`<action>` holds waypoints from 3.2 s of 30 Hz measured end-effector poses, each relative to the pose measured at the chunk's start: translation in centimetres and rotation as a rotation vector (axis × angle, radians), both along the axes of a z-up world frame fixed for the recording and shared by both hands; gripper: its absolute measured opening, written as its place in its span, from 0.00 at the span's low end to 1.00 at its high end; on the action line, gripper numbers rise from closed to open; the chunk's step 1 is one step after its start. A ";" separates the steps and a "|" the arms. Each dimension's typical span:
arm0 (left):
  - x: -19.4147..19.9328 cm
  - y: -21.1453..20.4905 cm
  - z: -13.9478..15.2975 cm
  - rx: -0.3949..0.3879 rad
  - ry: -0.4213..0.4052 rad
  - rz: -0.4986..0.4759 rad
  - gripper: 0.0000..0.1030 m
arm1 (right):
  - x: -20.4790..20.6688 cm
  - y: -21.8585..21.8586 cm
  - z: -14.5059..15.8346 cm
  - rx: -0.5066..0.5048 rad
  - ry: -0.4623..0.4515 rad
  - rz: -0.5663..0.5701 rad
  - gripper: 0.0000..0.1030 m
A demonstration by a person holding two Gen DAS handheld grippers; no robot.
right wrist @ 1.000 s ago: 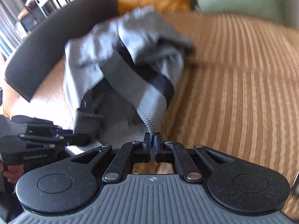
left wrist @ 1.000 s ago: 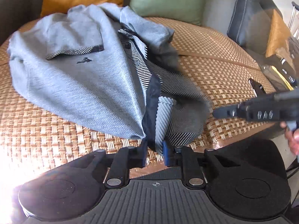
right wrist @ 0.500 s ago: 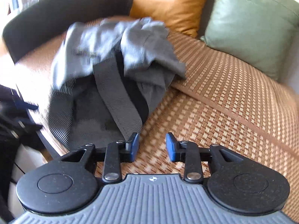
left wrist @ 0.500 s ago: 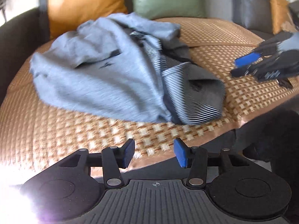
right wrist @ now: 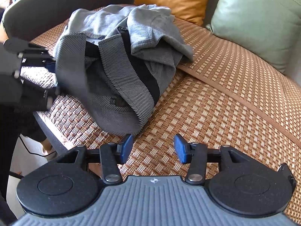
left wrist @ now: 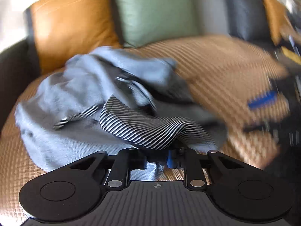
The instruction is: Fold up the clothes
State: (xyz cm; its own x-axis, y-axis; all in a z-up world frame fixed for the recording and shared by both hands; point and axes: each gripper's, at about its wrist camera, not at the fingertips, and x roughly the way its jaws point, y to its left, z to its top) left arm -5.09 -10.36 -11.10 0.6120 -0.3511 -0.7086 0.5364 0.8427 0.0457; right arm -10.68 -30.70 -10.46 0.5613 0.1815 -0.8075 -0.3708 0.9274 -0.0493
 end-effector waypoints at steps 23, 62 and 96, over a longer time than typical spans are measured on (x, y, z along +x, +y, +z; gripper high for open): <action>9.2 4.8 5.9 -0.215 -0.008 0.117 0.14 | 5.1 11.7 -3.1 -0.229 -0.381 0.365 0.58; 9.1 10.1 12.3 -0.212 -0.188 0.300 0.00 | 10.3 3.6 15.2 0.302 -0.451 -0.078 0.10; 0.5 2.5 49.9 -0.215 -0.882 0.150 0.01 | 0.2 -0.2 51.9 0.285 -1.074 -0.101 0.09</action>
State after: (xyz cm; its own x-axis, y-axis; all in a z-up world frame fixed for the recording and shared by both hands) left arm -4.60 -7.82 38.82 0.9495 -0.2946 0.1079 0.2660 0.9383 0.2211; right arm -10.47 -30.87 41.47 0.9655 0.1974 0.1697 -0.1863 0.9793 -0.0793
